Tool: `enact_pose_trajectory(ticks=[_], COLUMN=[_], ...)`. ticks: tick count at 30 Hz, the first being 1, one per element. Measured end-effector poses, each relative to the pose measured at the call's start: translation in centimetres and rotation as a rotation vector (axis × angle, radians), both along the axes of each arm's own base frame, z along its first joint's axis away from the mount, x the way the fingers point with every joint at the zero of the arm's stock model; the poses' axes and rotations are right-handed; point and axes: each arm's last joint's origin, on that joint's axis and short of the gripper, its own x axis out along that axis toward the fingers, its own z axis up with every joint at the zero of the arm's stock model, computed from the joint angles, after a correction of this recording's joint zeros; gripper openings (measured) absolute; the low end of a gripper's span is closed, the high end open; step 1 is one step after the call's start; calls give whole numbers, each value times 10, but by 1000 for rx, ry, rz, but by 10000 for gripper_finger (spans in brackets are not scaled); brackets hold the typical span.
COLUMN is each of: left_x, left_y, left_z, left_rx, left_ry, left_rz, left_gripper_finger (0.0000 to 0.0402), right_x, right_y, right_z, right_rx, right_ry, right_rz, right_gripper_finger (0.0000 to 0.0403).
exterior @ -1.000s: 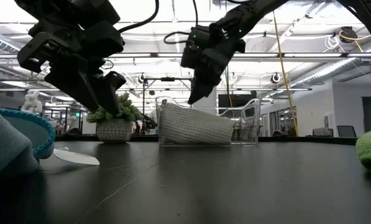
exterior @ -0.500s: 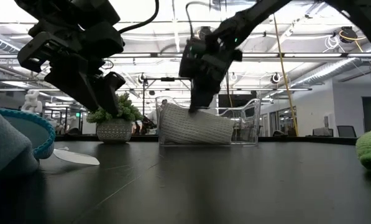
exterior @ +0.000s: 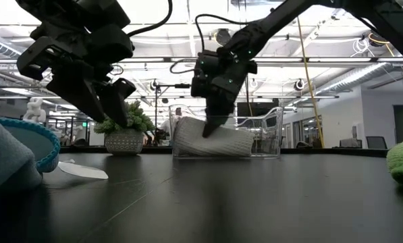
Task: Fold microfiber towels
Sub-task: Put the folded gray towel into the transparent bin
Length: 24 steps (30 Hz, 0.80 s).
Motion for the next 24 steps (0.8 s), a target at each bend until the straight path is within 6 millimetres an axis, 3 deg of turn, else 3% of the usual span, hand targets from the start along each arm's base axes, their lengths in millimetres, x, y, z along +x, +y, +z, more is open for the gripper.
enact_pose_trajectory(ticks=[10,14,20,24], left_x=[-1,-4,-10,-12], left_y=[-5,-7,-7,-7], left_z=[-1,-5,-17,-21], left_rx=[-7,-10,-33,-43], left_ry=[11,16,9,18], left_rz=[-25,-31,-4,10], left_gripper_finger=[243,243,243,243], right_x=[0,-4,-4,-3], right_y=[-10,-18,-24,-22], right_z=[7,1,-26,-19], right_rx=[-44,-14,30,-50], right_ry=[7,38,114,113], right_rz=[-57,-98,-112,-109], right_gripper_finger=[0,0,0,0])
